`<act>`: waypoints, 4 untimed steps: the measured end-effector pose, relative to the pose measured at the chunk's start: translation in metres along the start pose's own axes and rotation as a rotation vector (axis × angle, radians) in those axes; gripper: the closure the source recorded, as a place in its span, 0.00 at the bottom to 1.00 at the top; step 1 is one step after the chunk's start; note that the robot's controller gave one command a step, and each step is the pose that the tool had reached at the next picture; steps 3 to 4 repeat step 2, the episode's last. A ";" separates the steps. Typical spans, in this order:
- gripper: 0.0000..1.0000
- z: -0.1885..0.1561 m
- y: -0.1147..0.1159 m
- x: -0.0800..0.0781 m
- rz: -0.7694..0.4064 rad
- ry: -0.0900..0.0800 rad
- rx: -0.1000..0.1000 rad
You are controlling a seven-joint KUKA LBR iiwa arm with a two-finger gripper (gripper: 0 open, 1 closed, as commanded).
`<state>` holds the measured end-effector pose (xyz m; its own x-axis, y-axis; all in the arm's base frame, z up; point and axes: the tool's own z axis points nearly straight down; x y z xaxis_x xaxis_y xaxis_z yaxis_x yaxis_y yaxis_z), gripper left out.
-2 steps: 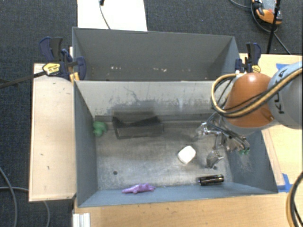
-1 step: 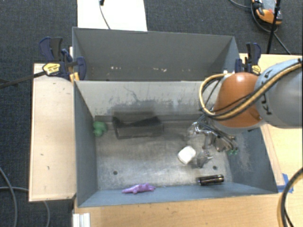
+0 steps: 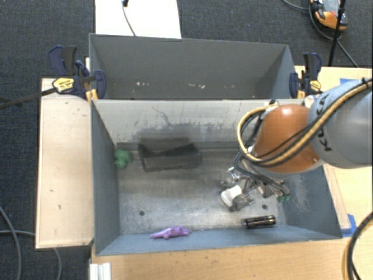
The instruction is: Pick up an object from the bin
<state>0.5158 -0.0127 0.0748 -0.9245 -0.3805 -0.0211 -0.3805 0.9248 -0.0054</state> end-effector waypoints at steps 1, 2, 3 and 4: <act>1.00 0.000 0.000 0.000 -0.001 0.000 0.000; 1.00 -0.126 -0.016 -0.001 -0.036 0.019 -0.005; 1.00 -0.126 -0.016 -0.001 -0.036 0.019 -0.005; 1.00 -0.126 -0.016 -0.001 -0.036 0.019 -0.005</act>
Offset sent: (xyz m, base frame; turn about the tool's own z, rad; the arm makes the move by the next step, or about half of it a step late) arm 0.0032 -0.0146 0.1258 -0.0378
